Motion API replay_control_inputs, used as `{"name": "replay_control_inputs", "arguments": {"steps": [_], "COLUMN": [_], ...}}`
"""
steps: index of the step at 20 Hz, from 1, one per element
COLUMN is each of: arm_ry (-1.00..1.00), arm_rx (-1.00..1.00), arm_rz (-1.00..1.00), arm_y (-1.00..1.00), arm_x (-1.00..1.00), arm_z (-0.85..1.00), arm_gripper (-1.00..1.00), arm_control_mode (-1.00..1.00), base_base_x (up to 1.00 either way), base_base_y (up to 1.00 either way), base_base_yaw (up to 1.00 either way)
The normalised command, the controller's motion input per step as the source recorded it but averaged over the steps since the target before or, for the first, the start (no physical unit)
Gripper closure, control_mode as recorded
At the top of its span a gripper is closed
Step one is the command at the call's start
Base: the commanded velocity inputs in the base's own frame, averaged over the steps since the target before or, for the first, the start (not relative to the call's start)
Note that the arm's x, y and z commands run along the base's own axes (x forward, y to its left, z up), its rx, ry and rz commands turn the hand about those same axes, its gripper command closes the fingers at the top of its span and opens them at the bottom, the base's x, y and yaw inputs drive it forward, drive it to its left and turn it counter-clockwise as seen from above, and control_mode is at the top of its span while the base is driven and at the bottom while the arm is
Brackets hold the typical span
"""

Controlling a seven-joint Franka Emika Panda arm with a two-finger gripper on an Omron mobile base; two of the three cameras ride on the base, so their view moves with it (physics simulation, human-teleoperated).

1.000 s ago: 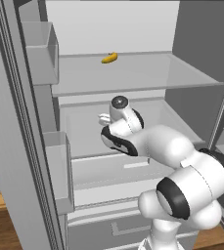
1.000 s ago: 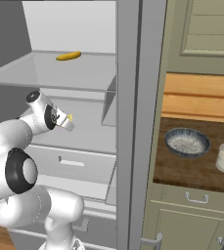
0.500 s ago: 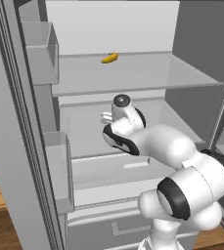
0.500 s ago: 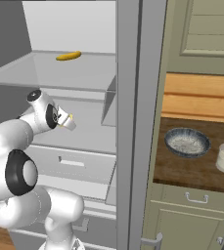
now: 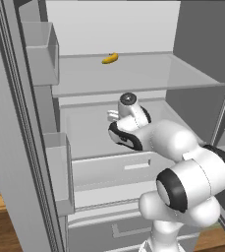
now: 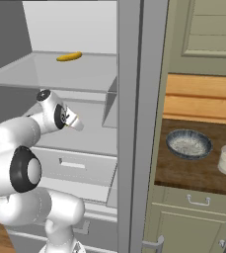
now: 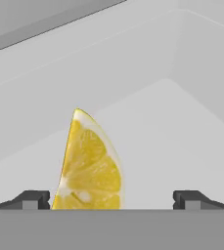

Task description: Grab a lemon wedge from the fridge and one ice cube from the ice bowl, and put them in the glass of lemonade.

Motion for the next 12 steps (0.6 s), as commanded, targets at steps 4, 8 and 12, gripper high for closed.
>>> {"name": "replay_control_inputs", "arguments": {"steps": [4, 8, 12], "arm_ry": [-0.01, -0.08, -0.06], "arm_rx": [0.0, 0.0, 0.01], "arm_rz": [0.0, 0.04, 0.07], "arm_y": [0.04, 0.0, -0.05], "arm_x": [-0.08, 0.0, 0.0], "arm_z": [0.0, 0.0, -0.13], "arm_gripper": [-1.0, -1.0, -1.0], "arm_control_mode": [-1.0, -1.0, -1.0], "base_base_x": [0.0, 0.0, 0.0], "base_base_y": [0.0, 0.0, 0.0], "base_base_yaw": [0.0, 0.0, 0.0]}}
